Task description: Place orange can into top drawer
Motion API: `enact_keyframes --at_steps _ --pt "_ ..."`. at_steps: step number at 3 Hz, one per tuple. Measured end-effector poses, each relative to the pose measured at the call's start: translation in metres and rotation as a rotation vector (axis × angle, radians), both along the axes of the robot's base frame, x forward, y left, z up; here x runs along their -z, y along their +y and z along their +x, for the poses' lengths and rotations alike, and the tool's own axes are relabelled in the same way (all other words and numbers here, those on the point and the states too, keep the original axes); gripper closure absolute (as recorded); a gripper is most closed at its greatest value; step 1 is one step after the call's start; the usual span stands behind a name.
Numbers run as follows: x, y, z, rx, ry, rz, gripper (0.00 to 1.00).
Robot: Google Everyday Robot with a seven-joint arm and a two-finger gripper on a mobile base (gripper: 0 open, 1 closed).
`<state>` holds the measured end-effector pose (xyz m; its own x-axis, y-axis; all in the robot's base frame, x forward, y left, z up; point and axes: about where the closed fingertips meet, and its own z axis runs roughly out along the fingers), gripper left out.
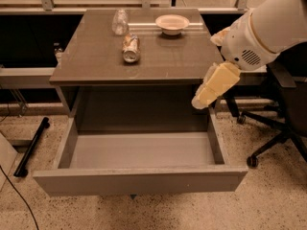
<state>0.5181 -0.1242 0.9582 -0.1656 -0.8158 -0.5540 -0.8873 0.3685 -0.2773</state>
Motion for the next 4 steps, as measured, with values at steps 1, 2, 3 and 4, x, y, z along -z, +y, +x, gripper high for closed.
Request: enact_keyframes --at_steps 1,2,3,4 --pt "0.003 0.002 0.003 0.004 -0.002 0.014 0.0" --pt "0.015 0.019 0.018 0.013 -0.018 0.085 0.0" --pt "0.022 0.048 0.048 0.033 -0.055 0.168 0.0" --pt "0.029 0.085 0.097 0.084 -0.076 0.279 0.0"
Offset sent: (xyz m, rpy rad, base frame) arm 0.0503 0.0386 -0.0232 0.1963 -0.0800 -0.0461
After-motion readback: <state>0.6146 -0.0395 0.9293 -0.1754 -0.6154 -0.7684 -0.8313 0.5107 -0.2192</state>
